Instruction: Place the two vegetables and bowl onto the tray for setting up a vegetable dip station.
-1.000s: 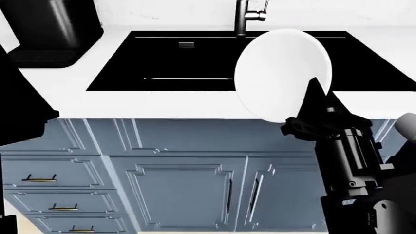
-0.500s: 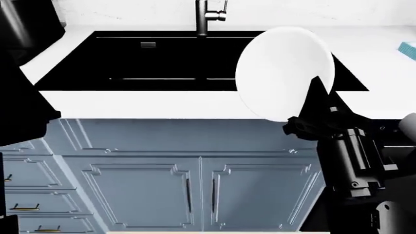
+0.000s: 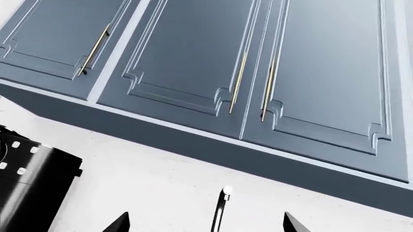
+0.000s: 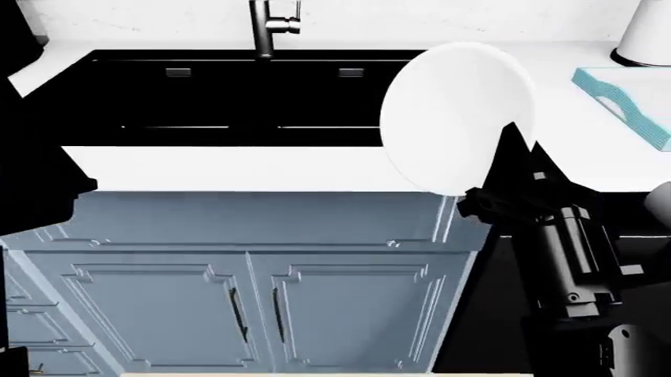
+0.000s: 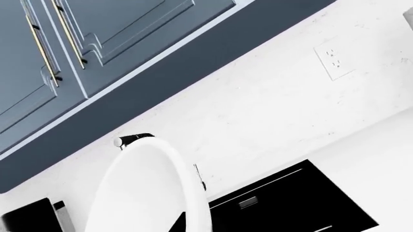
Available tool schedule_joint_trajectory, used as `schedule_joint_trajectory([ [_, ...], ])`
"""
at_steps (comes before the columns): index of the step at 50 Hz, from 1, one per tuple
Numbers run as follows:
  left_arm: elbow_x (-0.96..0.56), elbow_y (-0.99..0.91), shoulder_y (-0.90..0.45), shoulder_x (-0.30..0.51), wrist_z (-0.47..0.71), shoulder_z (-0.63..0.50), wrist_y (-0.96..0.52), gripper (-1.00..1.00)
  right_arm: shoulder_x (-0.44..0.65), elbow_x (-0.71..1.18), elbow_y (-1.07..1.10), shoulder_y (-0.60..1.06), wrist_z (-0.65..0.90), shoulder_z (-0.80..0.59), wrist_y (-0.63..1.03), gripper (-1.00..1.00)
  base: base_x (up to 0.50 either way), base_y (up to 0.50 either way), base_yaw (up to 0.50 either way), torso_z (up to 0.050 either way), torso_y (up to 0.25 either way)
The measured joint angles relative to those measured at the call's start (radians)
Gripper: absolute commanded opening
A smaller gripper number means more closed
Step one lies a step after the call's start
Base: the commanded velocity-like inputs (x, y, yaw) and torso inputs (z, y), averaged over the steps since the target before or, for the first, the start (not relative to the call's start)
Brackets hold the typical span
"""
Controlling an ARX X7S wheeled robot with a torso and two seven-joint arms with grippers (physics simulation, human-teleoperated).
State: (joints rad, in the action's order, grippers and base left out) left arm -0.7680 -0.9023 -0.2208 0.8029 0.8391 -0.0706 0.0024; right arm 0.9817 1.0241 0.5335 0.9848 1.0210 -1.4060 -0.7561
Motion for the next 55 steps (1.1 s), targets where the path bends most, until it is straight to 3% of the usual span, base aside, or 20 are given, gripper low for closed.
schedule_joint_trajectory([
  [35,0.0,0.002,-0.006,0.004,0.002,-0.006,0.004,1.0,-0.003,0.003,0.0,-0.017,-0.013,0.02,0.001,-1.0,0.01,-0.5,0.0,0.0,0.0],
  [55,-0.002,0.002,-0.006,0.007,0.004,-0.006,0.008,1.0,0.0,-0.025,-0.001,-0.037,-0.017,0.04,-0.019,-1.0,0.2,-0.47,0.0,0.0,0.001],
])
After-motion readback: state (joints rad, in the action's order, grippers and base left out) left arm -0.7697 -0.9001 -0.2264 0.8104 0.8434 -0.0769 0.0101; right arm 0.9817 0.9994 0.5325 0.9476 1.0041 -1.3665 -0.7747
